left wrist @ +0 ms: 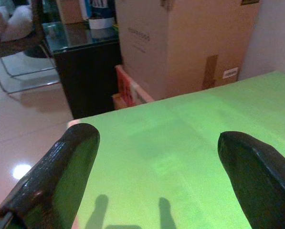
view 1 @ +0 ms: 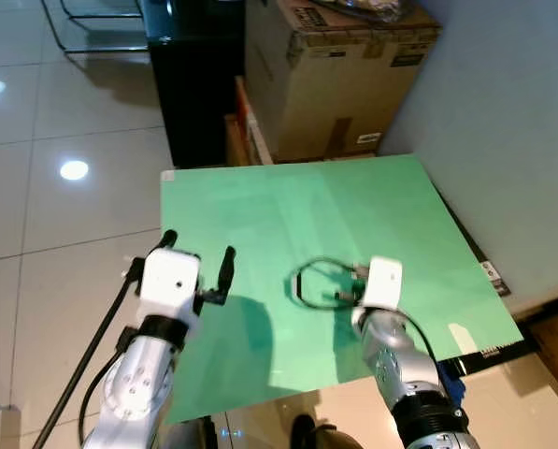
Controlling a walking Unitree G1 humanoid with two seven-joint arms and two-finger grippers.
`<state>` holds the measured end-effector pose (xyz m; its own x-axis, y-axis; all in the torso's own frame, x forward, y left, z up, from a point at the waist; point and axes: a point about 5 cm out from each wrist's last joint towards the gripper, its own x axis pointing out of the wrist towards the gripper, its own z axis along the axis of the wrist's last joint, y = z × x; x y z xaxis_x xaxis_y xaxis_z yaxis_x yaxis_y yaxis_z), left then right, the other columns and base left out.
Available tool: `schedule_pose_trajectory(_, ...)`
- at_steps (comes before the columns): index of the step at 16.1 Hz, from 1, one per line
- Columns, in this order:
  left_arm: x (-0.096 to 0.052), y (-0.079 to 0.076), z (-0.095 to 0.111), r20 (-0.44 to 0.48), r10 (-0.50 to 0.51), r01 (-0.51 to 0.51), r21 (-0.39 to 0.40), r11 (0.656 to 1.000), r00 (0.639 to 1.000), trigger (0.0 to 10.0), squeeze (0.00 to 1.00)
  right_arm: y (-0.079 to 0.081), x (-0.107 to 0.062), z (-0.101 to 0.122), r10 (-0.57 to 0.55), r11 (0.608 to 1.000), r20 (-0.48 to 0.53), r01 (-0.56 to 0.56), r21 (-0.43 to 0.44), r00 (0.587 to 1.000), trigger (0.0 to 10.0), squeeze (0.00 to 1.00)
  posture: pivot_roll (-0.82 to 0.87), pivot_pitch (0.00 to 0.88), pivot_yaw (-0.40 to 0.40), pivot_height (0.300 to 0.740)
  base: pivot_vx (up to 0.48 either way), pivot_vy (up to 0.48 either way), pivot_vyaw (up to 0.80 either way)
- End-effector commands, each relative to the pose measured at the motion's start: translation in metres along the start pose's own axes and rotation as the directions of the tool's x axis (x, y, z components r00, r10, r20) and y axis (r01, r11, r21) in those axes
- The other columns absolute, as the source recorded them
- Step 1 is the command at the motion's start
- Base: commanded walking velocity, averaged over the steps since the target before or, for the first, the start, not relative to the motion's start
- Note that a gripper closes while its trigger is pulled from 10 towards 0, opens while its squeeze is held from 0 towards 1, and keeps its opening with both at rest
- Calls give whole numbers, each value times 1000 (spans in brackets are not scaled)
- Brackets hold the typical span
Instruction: Hang keys on a hook
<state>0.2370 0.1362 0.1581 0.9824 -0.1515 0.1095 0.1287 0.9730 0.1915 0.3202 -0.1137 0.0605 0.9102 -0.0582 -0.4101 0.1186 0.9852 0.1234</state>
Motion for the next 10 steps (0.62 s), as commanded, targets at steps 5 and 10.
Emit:
schedule_pose_trajectory(5,19,-5,0,41,-19,20,-17,1000,999,10000,0,10,-10,48,104,990,254,-75,-122,961,0,0,42,208,-127,740,0,0,0)
schedule_pose_trajectory(10,26,-8,-3,39,-43,43,6,999,998,10000,0,-2,-23,7,47,997,50,-44,-60,998,10000,1000,25,207,-119,740,0,0,0)
